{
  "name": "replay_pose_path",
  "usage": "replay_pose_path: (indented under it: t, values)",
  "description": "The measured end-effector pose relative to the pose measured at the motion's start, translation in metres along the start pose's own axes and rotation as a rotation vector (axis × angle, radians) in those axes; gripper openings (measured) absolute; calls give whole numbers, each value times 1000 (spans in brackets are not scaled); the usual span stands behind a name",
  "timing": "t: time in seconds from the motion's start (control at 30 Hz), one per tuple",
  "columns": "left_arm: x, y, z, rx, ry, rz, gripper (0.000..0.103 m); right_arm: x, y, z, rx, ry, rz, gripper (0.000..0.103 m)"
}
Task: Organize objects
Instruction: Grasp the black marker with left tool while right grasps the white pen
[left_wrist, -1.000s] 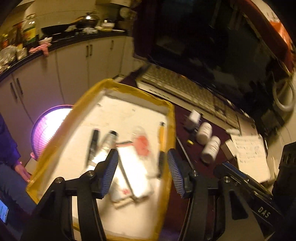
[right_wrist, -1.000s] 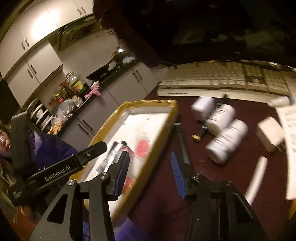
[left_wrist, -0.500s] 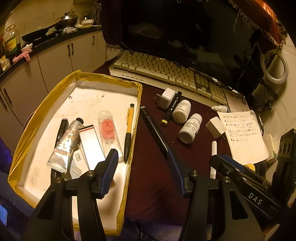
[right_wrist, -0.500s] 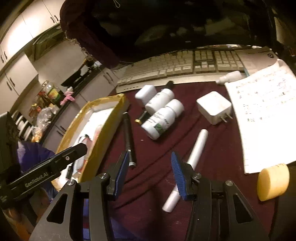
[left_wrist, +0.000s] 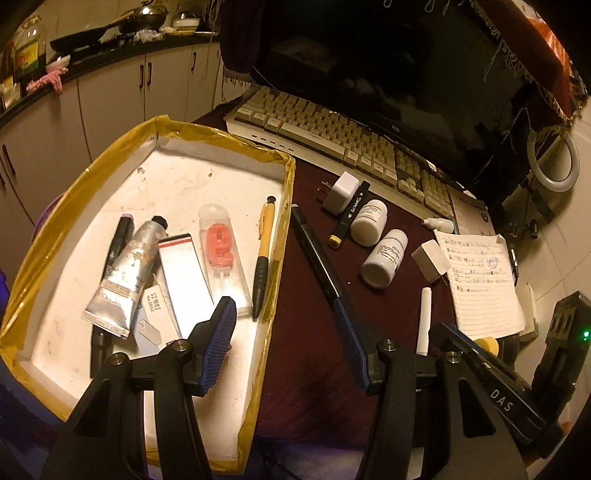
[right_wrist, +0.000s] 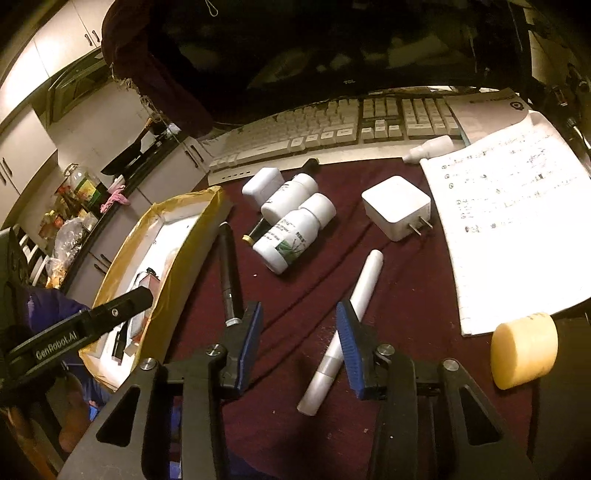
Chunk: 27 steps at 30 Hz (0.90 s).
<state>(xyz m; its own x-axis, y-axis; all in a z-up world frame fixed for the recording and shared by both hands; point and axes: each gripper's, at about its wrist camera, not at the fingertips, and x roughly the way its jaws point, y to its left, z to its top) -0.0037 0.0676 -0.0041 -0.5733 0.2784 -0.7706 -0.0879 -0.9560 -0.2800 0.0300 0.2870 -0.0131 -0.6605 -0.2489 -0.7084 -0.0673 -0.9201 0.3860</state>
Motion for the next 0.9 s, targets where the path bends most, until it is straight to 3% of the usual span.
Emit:
replay_pose_path:
  t: [0.33,0.47,0.5,0.63,0.73,0.83,0.9]
  values:
    - [7,-9,5,33,27,-9,53,17,-19,1,66,38,-109,25]
    - [18,-22,18,81,48,21,53,26,-4,-1,-38,5,-240,21]
    - [23,-27,23,87,59,2,53,27,-2,-2,-50,3,-247,15]
    - [52,-49,31,136,139,-29,53,23,4,-7,-96,-20,-270,12]
    - [68,-59,29,157,164,54,50,20,0,-9,-101,-27,-245,12]
    - [87,-62,24,174,209,113,32,18,-8,-9,-72,-30,-195,12]
    - [91,-67,20,209,174,188,28,18,-9,-9,-63,-22,-180,13]
